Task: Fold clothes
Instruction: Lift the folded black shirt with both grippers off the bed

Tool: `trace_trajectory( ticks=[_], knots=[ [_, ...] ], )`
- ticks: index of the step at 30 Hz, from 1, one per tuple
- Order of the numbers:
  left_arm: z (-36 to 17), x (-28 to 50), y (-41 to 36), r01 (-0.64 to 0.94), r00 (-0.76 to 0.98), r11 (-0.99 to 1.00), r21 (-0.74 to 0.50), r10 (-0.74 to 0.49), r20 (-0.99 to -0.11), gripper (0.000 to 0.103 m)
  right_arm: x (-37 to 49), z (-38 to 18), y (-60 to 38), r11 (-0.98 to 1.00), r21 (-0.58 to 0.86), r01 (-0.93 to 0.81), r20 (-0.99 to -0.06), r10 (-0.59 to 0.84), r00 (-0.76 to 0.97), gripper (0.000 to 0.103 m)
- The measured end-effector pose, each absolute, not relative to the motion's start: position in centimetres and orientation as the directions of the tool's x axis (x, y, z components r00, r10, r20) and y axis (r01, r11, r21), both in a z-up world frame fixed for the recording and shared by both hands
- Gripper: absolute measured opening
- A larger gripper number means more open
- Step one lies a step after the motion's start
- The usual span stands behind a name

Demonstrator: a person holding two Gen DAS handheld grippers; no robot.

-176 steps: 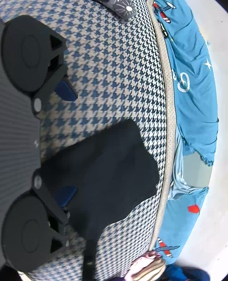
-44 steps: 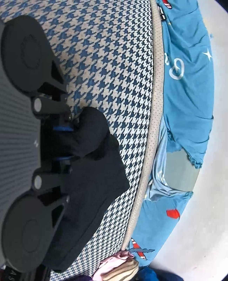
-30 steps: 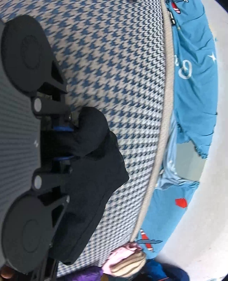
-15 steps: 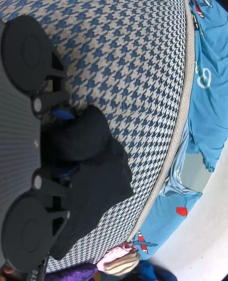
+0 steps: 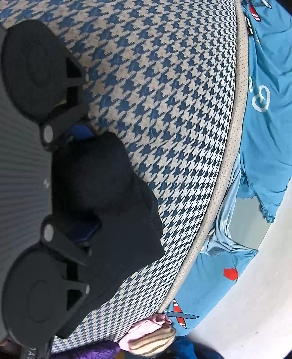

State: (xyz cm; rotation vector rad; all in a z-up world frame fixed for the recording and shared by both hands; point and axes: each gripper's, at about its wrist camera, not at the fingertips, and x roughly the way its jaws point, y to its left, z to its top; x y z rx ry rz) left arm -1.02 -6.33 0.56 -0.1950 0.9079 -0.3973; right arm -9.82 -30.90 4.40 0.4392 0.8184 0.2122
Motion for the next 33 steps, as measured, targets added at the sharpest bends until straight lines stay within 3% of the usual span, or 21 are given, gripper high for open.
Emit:
trace_trajectory(
  ticks=[4, 7, 12, 15, 20, 33],
  knots=[
    [0.5, -0.9, -6.9, 0.265, 0.554, 0.912, -0.314, -0.41, -0.724, 0.071, -9.3, 4.3, -30.3, 0.894, 0.448, -0.013, -0.657, 0.339, 0.673, 0.061],
    [0.5, -0.9, -7.0, 0.27, 0.551, 0.908, -0.321, -0.419, -0.722, 0.059, -8.9, 4.3, -29.9, 0.896, 0.444, -0.005, -0.659, 0.331, 0.675, 0.058],
    [1.0, -1.4, -7.3, 0.294, 0.571, 0.909, -0.296, -0.415, -0.708, 0.033, -8.7, 4.3, -29.7, 0.903, 0.429, -0.003, -0.666, 0.319, 0.674, 0.038],
    [1.3, -2.0, -7.8, 0.309, 0.596, 0.916, -0.255, -0.396, -0.698, 0.025, -8.8, 4.6, -29.3, 0.915, 0.403, -0.022, -0.66, 0.307, 0.686, 0.029],
    [1.6, -2.8, -8.5, 0.311, 0.628, 0.927, -0.207, -0.364, -0.688, 0.023, -9.3, 5.3, -28.6, 0.934, 0.35, -0.069, -0.638, 0.291, 0.713, 0.021],
    [3.4, -5.1, -9.0, 0.307, 0.683, 0.939, -0.154, -0.33, -0.651, 0.023, -11.3, 6.9, -27.0, 0.96, 0.251, -0.126, -0.596, 0.256, 0.761, 0.02]
  ],
)
